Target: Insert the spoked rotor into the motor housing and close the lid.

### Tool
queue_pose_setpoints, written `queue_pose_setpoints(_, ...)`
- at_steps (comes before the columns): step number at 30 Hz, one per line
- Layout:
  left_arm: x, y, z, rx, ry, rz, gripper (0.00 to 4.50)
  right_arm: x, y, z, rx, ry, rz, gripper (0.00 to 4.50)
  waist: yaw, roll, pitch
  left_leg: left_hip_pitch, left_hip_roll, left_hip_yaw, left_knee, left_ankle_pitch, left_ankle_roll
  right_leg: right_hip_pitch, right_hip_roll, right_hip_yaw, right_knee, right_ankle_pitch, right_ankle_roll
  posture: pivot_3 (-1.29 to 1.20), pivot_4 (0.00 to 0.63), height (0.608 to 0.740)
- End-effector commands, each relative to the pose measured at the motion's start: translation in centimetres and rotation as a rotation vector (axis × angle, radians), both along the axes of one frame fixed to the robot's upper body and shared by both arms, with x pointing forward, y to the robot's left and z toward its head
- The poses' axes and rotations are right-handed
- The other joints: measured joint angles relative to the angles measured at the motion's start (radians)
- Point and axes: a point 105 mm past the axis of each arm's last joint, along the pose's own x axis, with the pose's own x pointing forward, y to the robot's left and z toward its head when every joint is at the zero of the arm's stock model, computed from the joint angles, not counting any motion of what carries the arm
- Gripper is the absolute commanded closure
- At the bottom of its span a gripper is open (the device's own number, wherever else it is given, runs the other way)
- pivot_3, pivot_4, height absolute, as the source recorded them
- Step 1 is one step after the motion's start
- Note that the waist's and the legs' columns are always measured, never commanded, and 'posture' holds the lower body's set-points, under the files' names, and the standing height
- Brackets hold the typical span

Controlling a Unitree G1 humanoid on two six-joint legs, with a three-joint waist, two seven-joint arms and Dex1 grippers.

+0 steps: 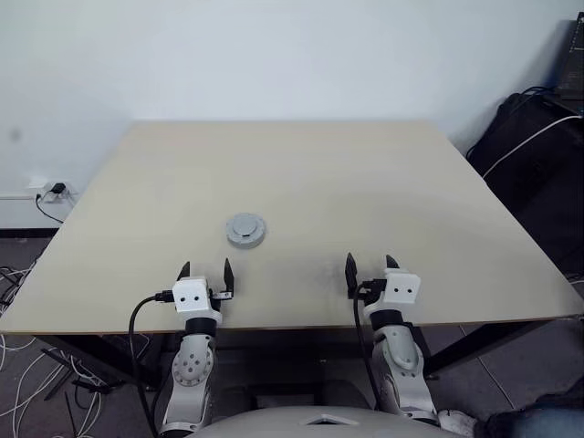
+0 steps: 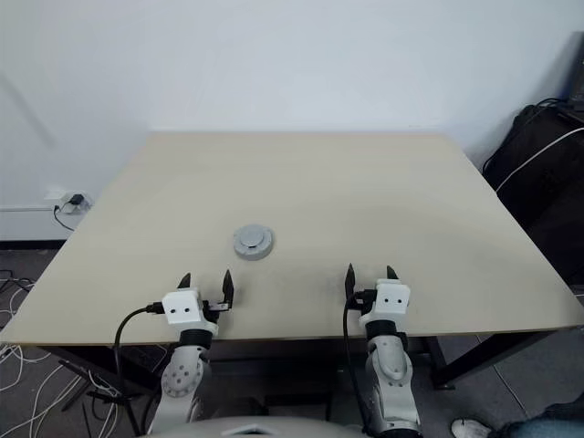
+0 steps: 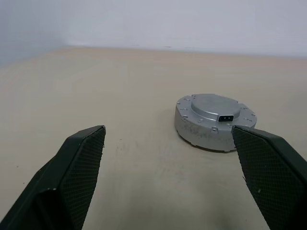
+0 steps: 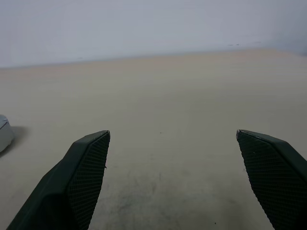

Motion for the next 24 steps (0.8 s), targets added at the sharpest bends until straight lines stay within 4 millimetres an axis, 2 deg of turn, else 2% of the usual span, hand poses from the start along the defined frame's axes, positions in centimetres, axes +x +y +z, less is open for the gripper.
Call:
queue_pose_setpoints(1,0.29,-0.22,0.31,0.001,-0.012,-0.004,0.05,0.42,0.09,0.90,0.000,-0.034,0.008,0.00,0.000,0.000,0.000,0.000,0.000,0.000,0.000,0.000,0.000,0.000,0.000,0.000,0.000,0.000,0.000,0.00,0.000,0.740)
queue_pose_setpoints(24,0.23,-0.35,0.11,-0.007,-0.001,-0.001,0.05,0.56,0.34,0.99,-0.025,-0.033,0.042,0.00,0.000,0.000,0.000,0.000,0.000,0.000,0.000,0.000,0.000,0.000,0.000,0.000,0.000,0.000,0.000,0.00,0.000,0.740)
